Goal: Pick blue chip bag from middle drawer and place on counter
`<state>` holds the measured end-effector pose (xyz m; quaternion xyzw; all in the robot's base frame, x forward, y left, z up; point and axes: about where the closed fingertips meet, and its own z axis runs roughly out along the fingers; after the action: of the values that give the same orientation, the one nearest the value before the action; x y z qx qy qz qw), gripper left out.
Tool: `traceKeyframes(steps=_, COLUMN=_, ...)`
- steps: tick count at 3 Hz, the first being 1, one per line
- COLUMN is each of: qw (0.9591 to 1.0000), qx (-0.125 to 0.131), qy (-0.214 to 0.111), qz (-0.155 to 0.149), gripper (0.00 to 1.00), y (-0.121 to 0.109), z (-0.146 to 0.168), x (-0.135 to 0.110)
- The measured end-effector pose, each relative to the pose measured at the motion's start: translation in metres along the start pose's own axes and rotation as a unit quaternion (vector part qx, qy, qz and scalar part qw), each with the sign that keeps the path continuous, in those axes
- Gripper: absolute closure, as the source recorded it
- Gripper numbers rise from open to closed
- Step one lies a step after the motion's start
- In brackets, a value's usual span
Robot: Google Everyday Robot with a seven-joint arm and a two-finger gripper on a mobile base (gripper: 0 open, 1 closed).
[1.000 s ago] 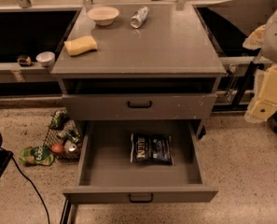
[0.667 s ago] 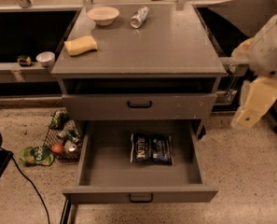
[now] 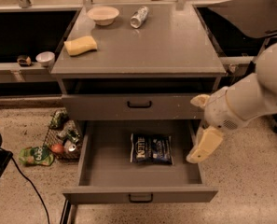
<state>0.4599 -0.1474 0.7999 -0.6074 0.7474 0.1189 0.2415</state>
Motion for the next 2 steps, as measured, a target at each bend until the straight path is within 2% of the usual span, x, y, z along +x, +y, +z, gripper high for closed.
traceKeyframes(steps=1, qw=0.9967, qx=-0.012, qy=-0.077, qz=0.025, gripper=0.0, y=0.004, z=0.0701, x=-0.0047)
traceKeyframes(steps=2, qw=0.9967, qx=-0.012, qy=-0.076, qz=0.024, gripper=0.0, y=0.0042, z=0.0697, x=-0.0047)
